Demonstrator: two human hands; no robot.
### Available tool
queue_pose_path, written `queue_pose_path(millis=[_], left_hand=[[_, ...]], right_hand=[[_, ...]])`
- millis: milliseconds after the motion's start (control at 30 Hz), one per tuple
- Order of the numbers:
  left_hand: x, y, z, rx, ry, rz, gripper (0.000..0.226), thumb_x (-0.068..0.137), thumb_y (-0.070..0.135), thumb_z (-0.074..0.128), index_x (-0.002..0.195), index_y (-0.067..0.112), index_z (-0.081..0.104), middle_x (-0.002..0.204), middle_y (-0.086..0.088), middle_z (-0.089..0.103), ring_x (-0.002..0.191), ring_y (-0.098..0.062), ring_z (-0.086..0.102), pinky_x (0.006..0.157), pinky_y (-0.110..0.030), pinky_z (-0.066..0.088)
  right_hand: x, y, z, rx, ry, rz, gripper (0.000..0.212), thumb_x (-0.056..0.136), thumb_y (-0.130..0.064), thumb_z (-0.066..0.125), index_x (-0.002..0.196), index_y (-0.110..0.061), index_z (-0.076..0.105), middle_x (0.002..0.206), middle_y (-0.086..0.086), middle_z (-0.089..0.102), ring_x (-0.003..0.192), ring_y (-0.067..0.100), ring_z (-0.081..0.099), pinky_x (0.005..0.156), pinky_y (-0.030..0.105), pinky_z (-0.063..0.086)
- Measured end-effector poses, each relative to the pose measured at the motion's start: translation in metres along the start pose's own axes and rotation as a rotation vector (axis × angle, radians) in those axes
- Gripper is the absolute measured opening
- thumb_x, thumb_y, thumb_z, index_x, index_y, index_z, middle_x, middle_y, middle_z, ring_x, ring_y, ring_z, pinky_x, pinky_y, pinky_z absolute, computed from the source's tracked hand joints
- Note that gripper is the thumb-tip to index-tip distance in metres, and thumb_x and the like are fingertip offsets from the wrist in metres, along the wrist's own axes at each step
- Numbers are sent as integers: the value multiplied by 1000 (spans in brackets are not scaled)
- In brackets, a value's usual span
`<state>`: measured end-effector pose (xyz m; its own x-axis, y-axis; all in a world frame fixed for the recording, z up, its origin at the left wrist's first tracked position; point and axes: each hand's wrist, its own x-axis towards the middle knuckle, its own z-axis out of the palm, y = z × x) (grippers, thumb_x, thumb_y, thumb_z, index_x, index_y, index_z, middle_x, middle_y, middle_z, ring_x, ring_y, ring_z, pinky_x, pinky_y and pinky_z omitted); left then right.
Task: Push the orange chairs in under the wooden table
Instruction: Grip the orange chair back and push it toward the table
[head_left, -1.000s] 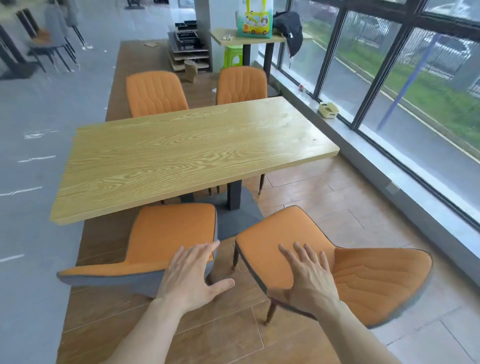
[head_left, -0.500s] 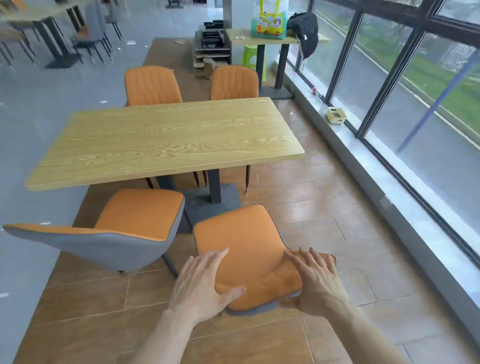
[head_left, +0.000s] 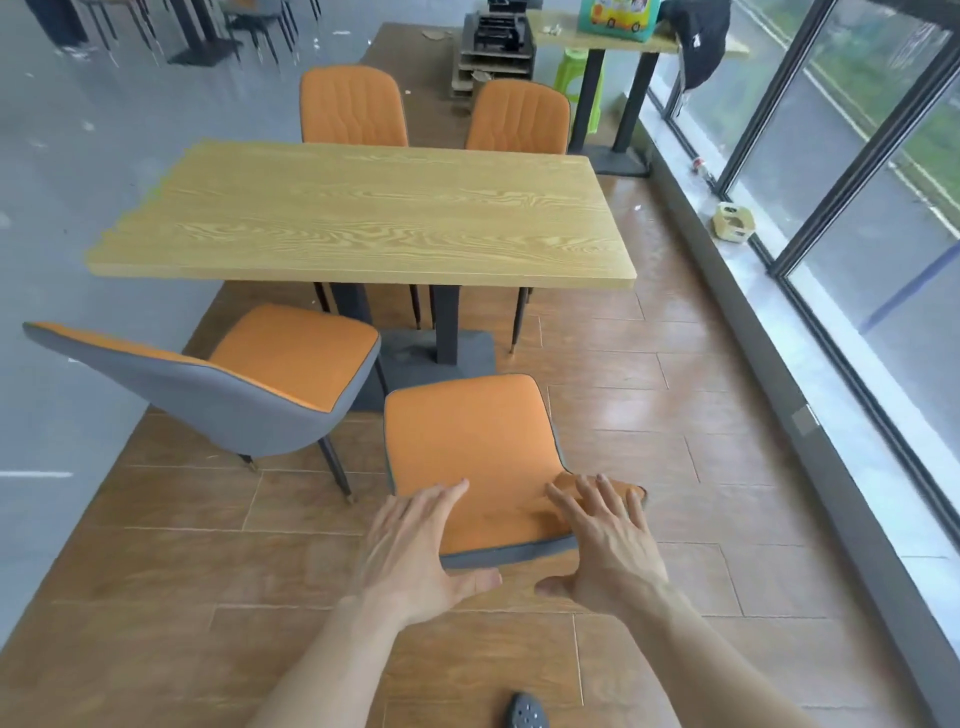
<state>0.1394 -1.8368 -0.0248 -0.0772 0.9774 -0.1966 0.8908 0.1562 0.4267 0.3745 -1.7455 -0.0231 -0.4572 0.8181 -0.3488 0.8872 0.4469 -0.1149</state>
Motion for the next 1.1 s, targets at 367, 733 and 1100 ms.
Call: queue_pose_path(millis=[367, 733, 1100], left_hand=[[77, 4, 31, 57, -307, -16, 92, 70, 92, 49, 148, 51, 24, 150, 27, 37, 134, -9, 41, 110, -42, 37], [170, -17, 3, 62, -135, -13, 85, 72, 87, 56, 145, 50, 33, 149, 23, 43, 135, -7, 41, 107, -41, 39], [252, -18, -3, -11, -159, 75, 81, 77, 79, 61, 145, 44, 36, 145, 23, 46, 132, -10, 43, 106, -42, 39]], right_hand=[[82, 55, -1, -55, -117, -226, 107, 54, -99, 50, 144, -40, 46, 138, -11, 59, 131, 20, 50, 116, 49, 27], [178, 55, -39, -61, -37, -183, 107, 50, -100, 48, 138, -39, 52, 132, -13, 62, 129, 19, 53, 114, 49, 31], [244, 81, -71, -113, -65, -122, 105, 51, -100, 50, 143, -48, 48, 146, -16, 55, 136, 17, 48, 117, 48, 27]])
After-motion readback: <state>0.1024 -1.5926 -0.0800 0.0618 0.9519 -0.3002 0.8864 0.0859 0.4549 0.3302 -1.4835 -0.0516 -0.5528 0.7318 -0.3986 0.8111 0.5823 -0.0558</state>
